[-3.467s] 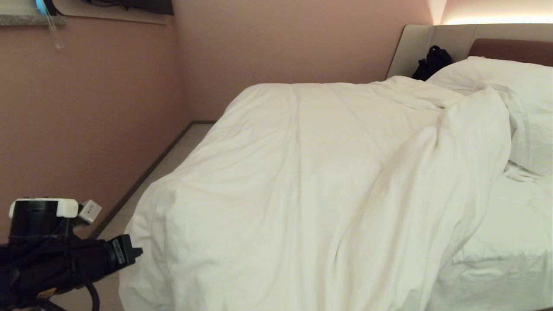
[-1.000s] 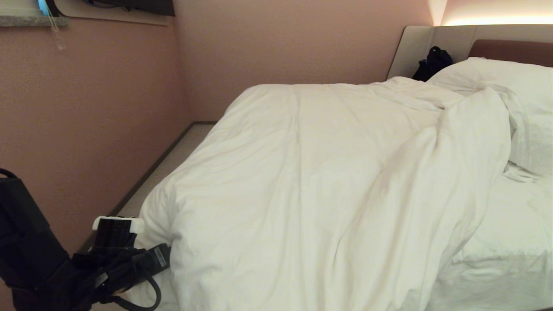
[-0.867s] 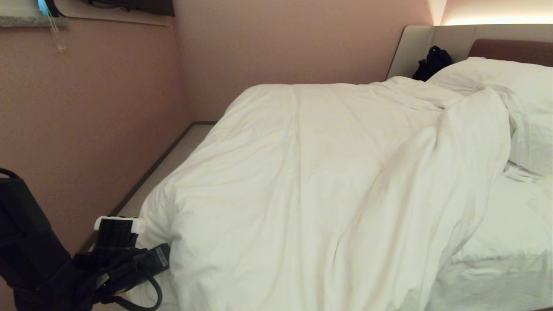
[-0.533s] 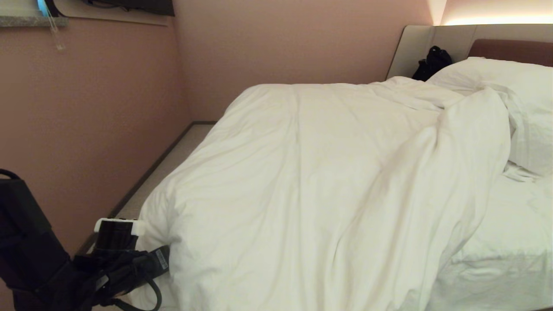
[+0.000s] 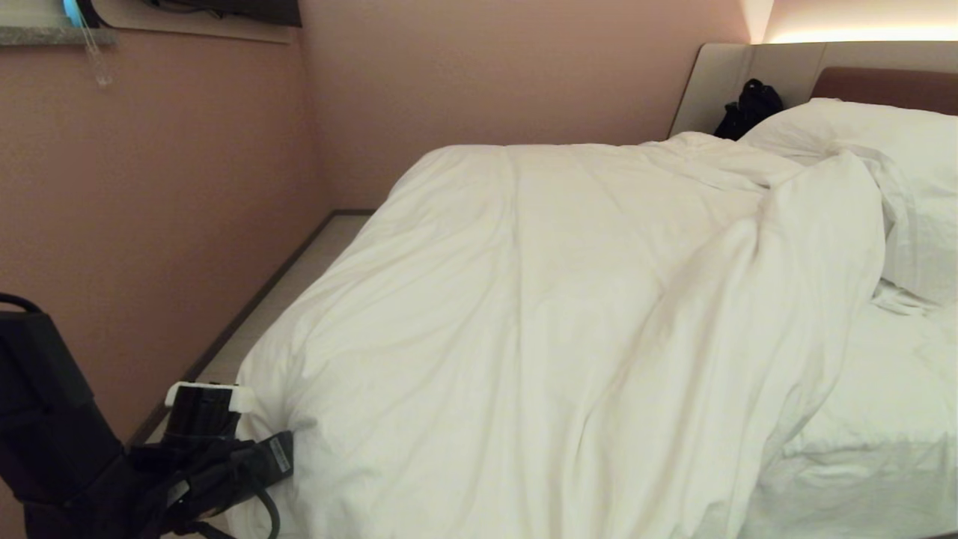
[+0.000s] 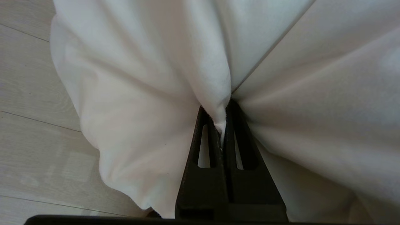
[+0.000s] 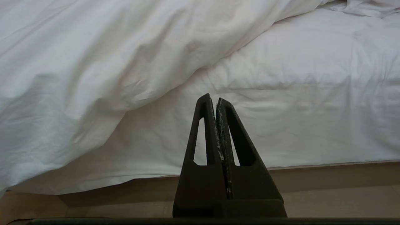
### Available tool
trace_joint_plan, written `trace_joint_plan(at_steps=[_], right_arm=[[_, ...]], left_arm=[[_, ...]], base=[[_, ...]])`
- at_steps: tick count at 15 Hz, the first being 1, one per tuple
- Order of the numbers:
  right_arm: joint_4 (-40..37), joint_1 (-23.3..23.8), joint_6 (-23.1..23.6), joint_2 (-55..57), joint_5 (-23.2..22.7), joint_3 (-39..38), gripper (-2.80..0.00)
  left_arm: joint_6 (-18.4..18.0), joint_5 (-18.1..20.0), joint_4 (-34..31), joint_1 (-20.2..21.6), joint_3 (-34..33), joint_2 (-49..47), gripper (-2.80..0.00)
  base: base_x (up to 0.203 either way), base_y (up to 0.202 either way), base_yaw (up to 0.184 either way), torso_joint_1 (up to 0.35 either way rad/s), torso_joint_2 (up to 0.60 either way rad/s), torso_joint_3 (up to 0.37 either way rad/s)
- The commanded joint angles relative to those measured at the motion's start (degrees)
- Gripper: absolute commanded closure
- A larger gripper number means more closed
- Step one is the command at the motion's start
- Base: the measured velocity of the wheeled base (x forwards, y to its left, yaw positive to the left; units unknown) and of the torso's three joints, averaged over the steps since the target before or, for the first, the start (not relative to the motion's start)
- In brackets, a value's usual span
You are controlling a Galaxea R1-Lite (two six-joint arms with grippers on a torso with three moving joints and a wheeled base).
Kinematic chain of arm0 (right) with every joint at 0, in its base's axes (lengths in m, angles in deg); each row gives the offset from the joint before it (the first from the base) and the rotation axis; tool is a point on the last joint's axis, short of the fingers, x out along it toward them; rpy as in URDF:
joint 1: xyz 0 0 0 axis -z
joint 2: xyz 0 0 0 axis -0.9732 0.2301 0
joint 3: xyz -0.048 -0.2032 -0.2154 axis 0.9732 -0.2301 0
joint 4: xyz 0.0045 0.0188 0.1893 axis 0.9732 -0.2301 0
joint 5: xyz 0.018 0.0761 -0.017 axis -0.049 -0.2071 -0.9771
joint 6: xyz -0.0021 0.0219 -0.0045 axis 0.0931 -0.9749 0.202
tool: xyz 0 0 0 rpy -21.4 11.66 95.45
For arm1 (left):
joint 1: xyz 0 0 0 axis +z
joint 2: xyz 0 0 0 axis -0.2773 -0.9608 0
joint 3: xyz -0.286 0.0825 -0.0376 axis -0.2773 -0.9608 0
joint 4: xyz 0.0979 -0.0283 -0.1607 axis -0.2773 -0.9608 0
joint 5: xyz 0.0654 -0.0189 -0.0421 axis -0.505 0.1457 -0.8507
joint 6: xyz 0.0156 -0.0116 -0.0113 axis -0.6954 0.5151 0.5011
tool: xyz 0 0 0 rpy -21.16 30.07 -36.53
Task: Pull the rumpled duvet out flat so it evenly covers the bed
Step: Flatten the corners of the folded blanket
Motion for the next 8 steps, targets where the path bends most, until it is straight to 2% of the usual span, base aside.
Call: trace_joint_plan(at_steps=[1,4,8], right_arm=[[0.04,0.0,0.0,-0.02,-0.02,0.0,0.0],[0.04,0.0,0.0,-0.02,-0.02,0.0,0.0],[0.04,0.0,0.0,-0.02,-0.02,0.0,0.0]], left_arm=[[0.22,-0.16,0.62,0.14,-1.18,1.73,0.0],[-0.52,-0.46,0.55,2.55,-3.63,6.75,0.0],[-4.73,-0.49,-2.61,7.31,-6.95,16.93,0.0]], base=[[0.0,0.0,0.0,0.0,0.0,0.0],[0.0,0.0,0.0,0.0,0.0,0.0],[0.0,0.0,0.0,0.0,0.0,0.0]])
